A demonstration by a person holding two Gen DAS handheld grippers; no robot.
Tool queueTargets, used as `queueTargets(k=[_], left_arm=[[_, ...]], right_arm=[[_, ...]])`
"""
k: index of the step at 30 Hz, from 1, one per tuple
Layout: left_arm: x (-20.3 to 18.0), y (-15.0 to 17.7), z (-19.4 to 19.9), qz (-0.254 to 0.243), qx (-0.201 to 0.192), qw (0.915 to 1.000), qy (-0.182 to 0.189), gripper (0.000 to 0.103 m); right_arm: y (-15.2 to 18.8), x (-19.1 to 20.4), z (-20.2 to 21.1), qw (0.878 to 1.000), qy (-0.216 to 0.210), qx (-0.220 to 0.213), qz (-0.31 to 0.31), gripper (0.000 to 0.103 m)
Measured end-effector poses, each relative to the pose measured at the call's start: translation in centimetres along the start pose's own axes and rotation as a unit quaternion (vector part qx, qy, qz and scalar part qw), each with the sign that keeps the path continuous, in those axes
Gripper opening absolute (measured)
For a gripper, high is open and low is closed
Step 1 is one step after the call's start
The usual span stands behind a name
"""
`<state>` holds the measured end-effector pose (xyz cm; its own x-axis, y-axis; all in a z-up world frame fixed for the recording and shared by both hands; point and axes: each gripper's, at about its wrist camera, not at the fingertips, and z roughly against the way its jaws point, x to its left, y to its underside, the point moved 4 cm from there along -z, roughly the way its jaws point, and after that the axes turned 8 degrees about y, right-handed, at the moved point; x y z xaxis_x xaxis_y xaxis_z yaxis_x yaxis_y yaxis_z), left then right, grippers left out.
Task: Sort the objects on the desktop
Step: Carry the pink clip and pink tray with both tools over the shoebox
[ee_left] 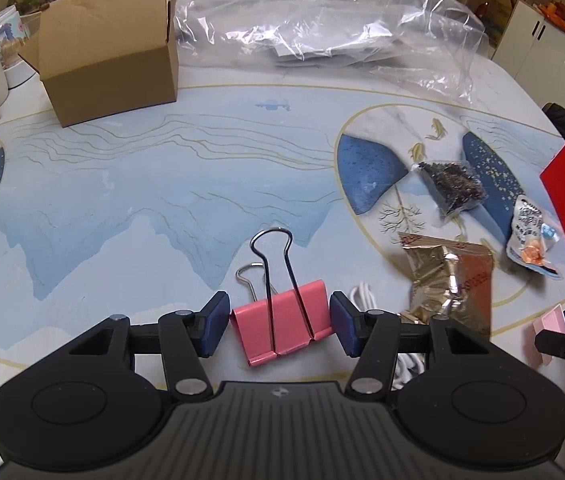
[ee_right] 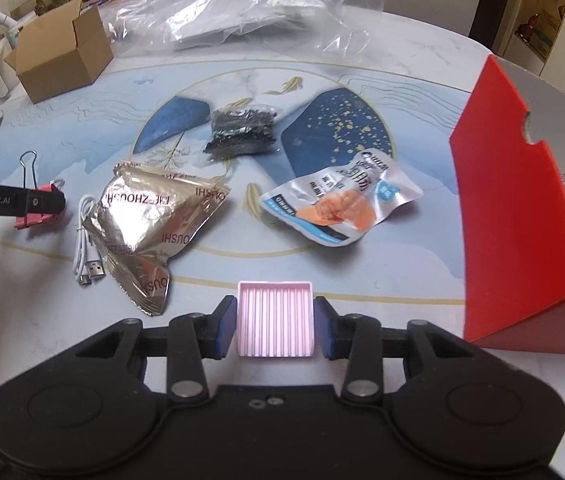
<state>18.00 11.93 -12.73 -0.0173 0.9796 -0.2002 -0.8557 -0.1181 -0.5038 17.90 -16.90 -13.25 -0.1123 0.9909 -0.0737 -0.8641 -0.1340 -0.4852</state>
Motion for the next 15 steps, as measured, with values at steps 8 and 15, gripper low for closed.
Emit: queueTargets(k=[8, 15], left_arm=[[-1.2, 0.2, 2.0, 0.012, -0.013, 0.9998, 0.005, 0.054], [-2.9, 0.1, 4.3, 0.017, -0.029, 0.9994, 0.01, 0.054]], right_arm=[[-0.5, -2.4, 2.0, 1.0, -0.018, -0.019, -0.009, 0.04], [-1.2, -4.8, 4.0, 0.999, -0.033, -0.035, -0.01, 0.04]])
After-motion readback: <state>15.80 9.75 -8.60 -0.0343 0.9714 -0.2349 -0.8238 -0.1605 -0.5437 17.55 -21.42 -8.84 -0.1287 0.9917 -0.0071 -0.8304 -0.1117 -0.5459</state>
